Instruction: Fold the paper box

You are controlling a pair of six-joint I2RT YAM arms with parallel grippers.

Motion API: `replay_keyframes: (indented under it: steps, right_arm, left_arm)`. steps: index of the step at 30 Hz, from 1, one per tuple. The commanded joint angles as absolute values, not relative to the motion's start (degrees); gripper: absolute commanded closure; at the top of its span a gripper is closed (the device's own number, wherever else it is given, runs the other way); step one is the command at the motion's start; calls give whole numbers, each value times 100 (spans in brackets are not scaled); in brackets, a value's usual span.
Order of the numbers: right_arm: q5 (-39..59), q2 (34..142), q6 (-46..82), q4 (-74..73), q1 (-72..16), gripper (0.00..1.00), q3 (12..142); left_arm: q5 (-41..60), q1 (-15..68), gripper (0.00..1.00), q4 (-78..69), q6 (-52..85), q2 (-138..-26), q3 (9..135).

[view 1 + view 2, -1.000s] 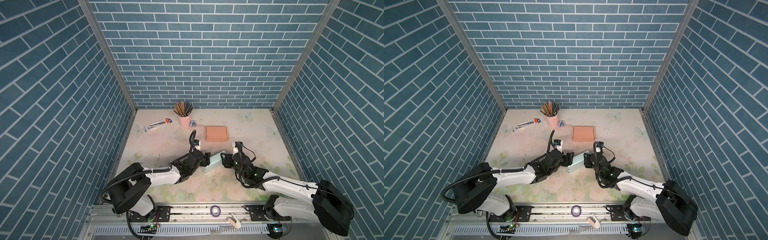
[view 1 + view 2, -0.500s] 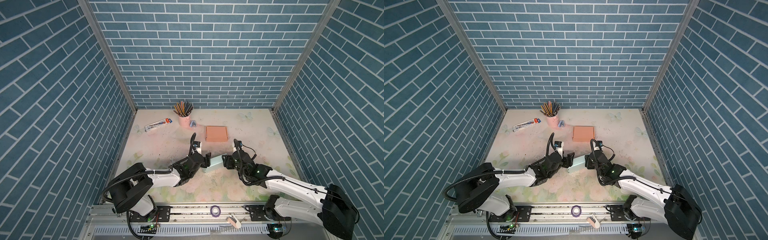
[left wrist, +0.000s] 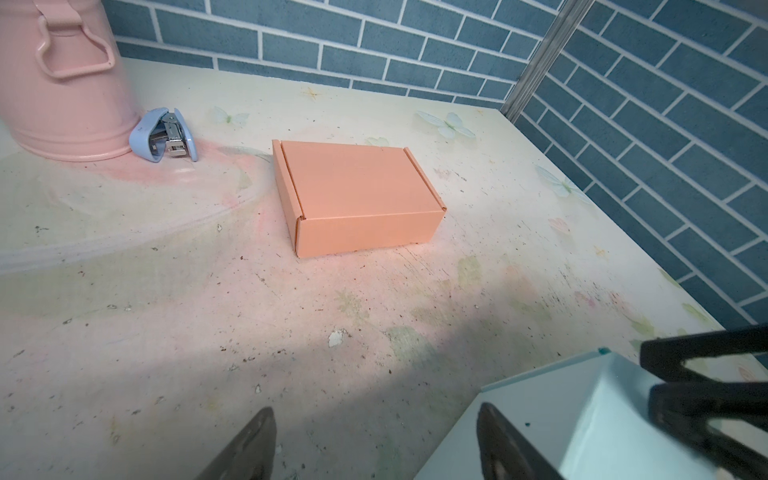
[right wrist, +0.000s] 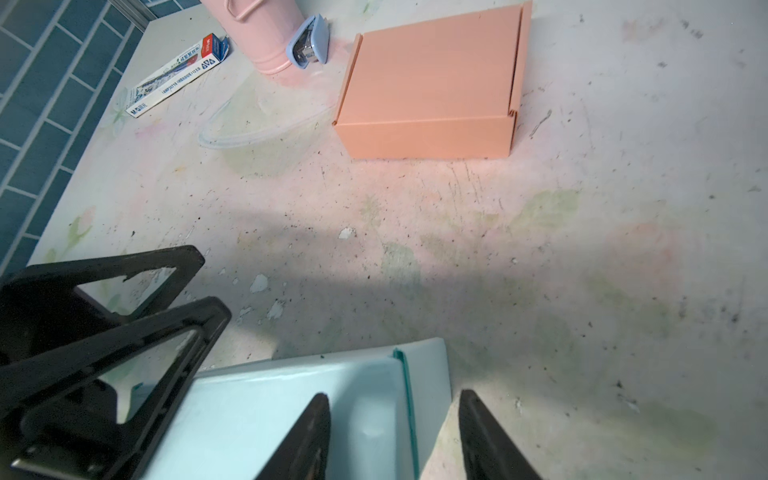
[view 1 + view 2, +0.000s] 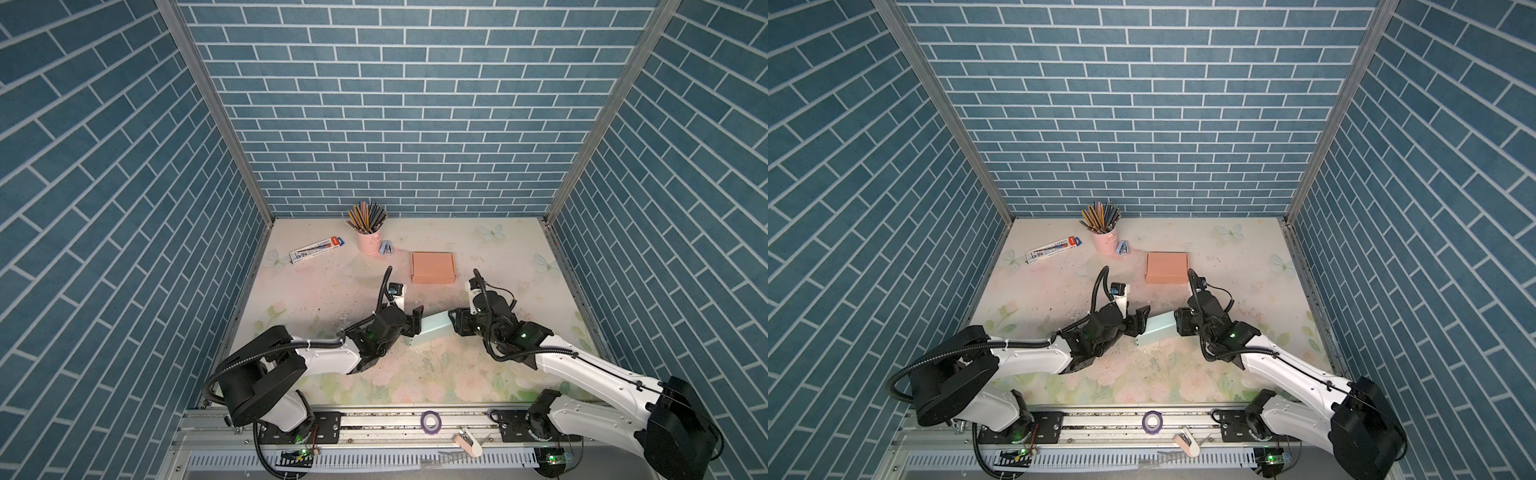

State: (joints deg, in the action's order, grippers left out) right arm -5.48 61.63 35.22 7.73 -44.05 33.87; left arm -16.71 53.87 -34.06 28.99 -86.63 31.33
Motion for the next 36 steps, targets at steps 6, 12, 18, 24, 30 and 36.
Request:
replay_keyframes:
  steps: [6,12,18,24,30,36]
  right_arm:
    - [-454,5826,3707,730,-4255,61,3064]
    - [-477,5691,3753,728,-4151,65,2884]
    - [-441,5790,3866,563,-4114,69,2692]
    - [-431,5872,4042,493,-4113,74,2485]
    - [-417,5828,4231,475,-4113,76,2176]
    - [-518,5876,4347,494,-4113,76,1937]
  left_arm:
    - [-1653,5370,24,-2481,2551,-8930,2919]
    - [-1631,5361,24,-2462,2537,-8946,2945]
    - [-1618,5357,24,-2422,2539,-8896,2970]
    - [-1606,5357,24,-2343,2535,-8824,3004]
    - [-1591,5359,24,-2268,2497,-8771,3078]
    - [-1582,5357,24,-2233,2484,-8797,3130]
